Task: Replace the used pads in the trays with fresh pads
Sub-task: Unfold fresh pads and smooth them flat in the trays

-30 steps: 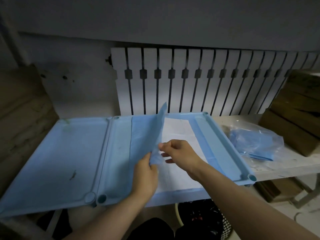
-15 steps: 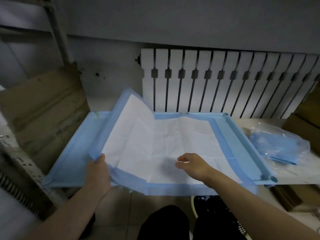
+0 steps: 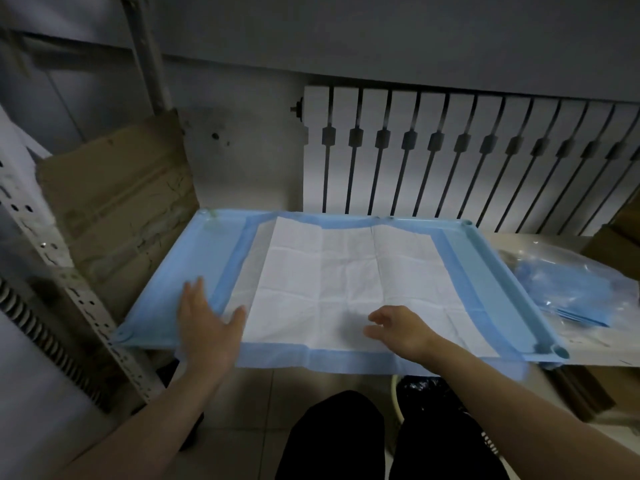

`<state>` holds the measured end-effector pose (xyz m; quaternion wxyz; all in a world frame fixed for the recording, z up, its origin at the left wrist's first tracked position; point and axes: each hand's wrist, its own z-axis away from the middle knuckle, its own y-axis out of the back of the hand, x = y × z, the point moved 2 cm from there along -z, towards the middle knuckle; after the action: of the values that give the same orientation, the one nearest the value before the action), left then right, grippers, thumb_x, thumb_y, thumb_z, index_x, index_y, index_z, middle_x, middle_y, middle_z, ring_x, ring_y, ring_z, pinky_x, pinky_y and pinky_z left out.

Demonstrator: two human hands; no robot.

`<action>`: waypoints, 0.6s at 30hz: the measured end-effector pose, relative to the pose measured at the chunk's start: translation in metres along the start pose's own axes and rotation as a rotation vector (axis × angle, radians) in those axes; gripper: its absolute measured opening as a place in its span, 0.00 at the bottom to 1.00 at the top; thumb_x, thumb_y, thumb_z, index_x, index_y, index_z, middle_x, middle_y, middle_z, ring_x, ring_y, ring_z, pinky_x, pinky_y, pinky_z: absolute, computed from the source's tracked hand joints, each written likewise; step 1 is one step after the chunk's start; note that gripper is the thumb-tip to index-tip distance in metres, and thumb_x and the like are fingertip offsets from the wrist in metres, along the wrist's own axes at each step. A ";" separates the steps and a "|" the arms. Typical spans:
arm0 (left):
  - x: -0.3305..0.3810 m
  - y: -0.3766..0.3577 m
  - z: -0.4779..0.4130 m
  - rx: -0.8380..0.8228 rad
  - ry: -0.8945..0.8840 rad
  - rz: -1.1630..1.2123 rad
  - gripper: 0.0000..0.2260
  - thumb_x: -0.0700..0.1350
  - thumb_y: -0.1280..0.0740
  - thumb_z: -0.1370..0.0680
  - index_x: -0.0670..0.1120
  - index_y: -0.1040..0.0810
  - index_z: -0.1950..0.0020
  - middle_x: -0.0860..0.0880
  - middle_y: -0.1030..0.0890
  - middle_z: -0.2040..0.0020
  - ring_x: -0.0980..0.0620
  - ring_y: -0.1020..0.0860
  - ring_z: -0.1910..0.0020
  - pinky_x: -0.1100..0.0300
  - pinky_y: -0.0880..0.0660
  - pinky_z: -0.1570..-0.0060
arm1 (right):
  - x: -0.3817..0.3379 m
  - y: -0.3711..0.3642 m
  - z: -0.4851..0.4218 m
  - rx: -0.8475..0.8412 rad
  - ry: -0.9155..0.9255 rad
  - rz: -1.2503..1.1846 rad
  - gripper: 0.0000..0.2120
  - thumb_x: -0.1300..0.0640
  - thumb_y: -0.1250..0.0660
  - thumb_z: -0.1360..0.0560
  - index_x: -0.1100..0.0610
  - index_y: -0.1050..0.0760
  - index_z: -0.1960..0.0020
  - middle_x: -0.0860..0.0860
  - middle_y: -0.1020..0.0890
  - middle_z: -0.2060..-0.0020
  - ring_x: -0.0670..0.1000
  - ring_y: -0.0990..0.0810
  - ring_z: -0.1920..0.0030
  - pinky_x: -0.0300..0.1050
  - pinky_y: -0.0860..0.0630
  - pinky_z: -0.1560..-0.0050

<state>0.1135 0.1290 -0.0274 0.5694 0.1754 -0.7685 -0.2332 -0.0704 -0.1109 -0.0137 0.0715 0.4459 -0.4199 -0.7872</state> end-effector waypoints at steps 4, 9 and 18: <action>0.029 -0.018 0.034 -0.711 -0.484 -0.108 0.41 0.70 0.31 0.35 0.54 0.35 0.26 0.61 0.44 0.25 0.57 0.45 0.25 0.62 0.49 0.28 | -0.002 -0.002 0.013 -0.029 0.106 0.125 0.26 0.47 0.27 0.28 0.55 0.27 0.33 0.49 0.25 0.35 0.48 0.28 0.34 0.37 0.33 0.39; 0.036 -0.045 0.063 -0.754 -0.962 -0.794 0.37 0.58 0.30 0.28 0.50 0.41 0.23 0.50 0.45 0.22 0.49 0.44 0.23 0.51 0.49 0.24 | 0.000 -0.013 0.028 0.063 0.209 0.158 0.18 0.51 0.29 0.27 0.55 0.23 0.38 0.49 0.21 0.42 0.48 0.24 0.41 0.37 0.31 0.42; 0.063 -0.058 0.061 -0.493 -1.053 -0.789 0.17 0.44 0.18 0.47 0.51 0.27 0.73 0.54 0.26 0.77 0.54 0.27 0.80 0.66 0.43 0.78 | 0.014 -0.036 0.058 -0.179 -0.363 -0.596 0.24 0.46 0.36 0.22 0.71 0.24 0.49 0.66 0.17 0.59 0.63 0.16 0.64 0.57 0.18 0.58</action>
<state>0.0368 0.0572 -0.0248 0.0174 0.1707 -0.7457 -0.6438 -0.1139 -0.0599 -0.0343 -0.1981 0.3934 -0.2068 -0.8736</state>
